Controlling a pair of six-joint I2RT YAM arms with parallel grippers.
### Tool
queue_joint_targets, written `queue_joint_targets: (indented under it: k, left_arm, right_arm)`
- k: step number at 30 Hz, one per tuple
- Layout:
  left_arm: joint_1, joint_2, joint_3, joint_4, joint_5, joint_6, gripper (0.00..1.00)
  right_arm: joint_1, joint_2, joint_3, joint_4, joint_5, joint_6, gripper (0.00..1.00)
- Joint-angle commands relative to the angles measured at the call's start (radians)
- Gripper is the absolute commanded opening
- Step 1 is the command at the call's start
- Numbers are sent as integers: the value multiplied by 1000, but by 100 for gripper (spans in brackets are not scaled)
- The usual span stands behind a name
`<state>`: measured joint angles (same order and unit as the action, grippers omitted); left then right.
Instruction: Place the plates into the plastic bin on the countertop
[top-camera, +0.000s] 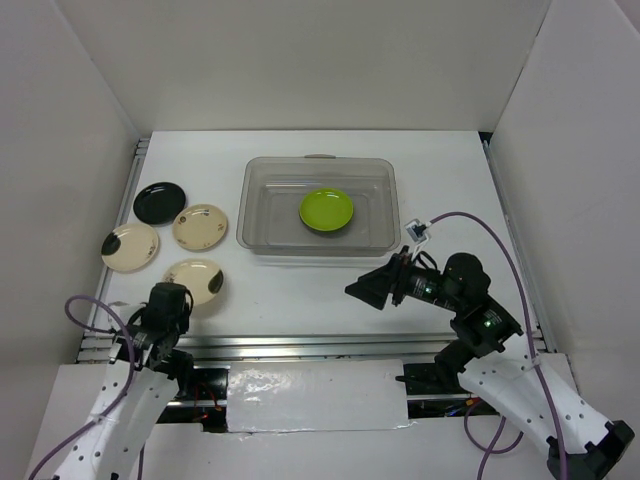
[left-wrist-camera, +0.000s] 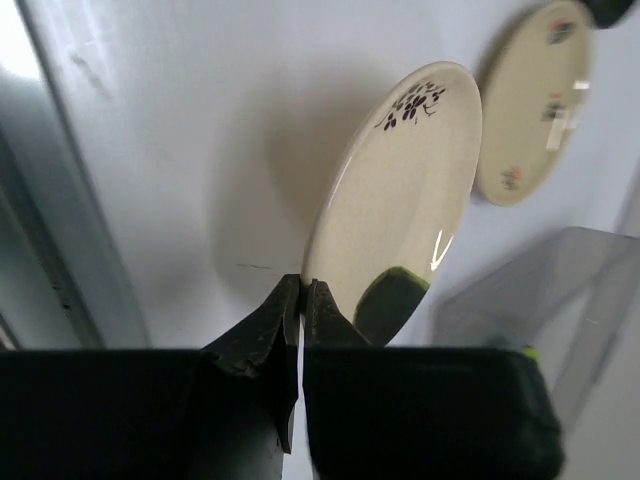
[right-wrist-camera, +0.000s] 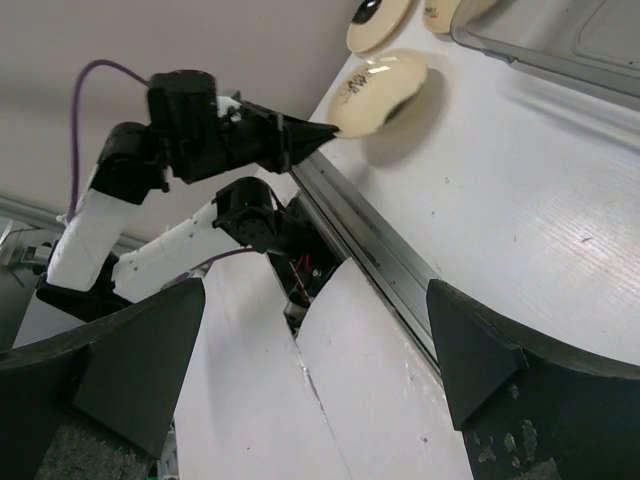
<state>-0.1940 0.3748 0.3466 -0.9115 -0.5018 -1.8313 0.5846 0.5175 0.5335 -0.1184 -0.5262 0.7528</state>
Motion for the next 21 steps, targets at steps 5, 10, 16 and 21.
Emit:
queue_joint_targets:
  k: [5, 10, 16, 21]
  left_arm:
    - [5, 58, 374, 65, -95, 387, 0]
    - [4, 250, 514, 381, 118, 782, 0]
    - [-91, 817, 846, 548, 520, 1025, 0]
    - [-131, 1159, 1049, 593, 712, 1077, 0]
  right_arm:
    - [-15, -43, 88, -93, 78, -46, 100]
    - [-43, 5, 135, -196, 179, -55, 100]
    - [-123, 41, 169, -239, 215, -55, 100]
    - [-198, 53, 172, -259, 175, -55, 100]
